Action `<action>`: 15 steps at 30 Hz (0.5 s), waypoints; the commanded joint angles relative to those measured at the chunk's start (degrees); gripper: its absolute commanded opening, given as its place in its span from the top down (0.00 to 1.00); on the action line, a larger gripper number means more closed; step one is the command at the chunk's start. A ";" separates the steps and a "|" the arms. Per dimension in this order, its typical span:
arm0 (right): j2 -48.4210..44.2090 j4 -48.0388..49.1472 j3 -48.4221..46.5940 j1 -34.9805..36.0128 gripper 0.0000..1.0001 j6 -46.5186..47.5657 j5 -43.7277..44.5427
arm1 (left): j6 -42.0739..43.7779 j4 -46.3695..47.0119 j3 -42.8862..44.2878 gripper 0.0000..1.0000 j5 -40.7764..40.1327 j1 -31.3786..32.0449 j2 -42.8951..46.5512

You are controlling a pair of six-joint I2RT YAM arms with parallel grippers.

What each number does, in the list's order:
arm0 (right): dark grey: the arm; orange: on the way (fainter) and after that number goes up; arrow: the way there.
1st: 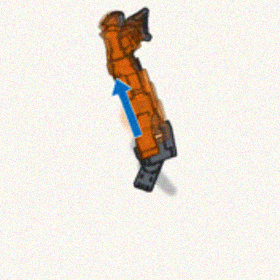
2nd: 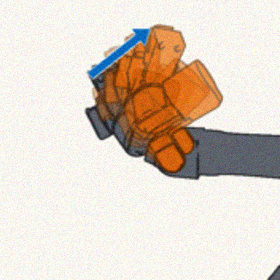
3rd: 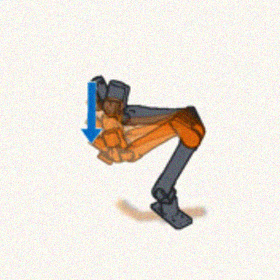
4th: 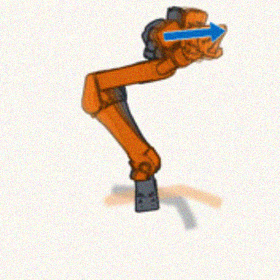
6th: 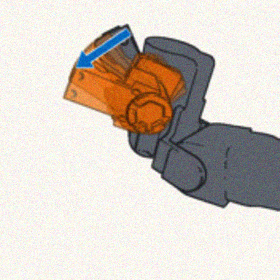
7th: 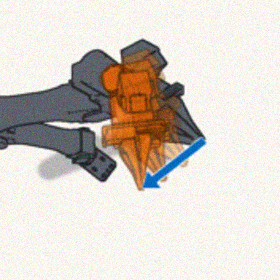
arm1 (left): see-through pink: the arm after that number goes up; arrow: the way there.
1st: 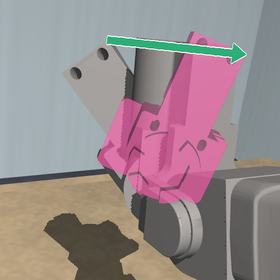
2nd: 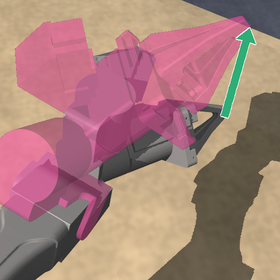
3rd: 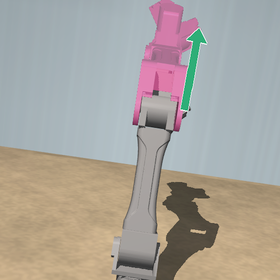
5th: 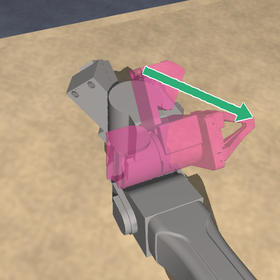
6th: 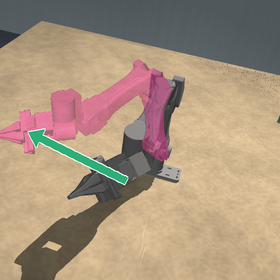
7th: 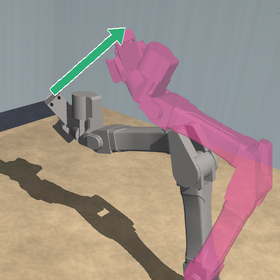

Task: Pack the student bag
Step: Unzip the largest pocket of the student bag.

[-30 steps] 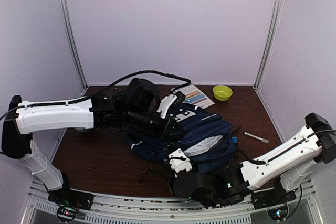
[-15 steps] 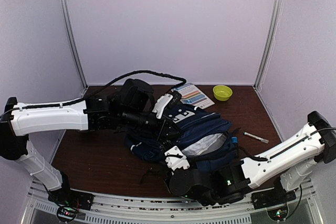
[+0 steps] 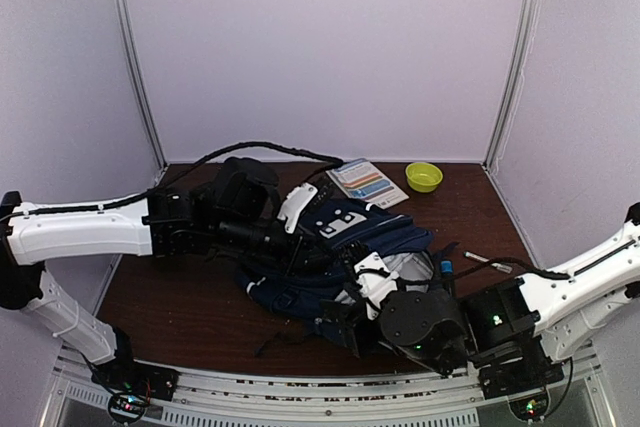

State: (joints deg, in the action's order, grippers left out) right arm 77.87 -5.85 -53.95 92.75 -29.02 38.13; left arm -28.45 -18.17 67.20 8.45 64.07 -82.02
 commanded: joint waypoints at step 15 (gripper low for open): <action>-18.22 -6.84 6.76 -3.19 0.41 0.10 5.06 | 5.10 -8.28 -8.56 1.00 -15.45 -7.31 13.97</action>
State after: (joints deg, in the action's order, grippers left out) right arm 61.17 -11.42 -49.12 91.35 -28.32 40.14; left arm -24.62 -25.76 59.16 -0.67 58.15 -71.88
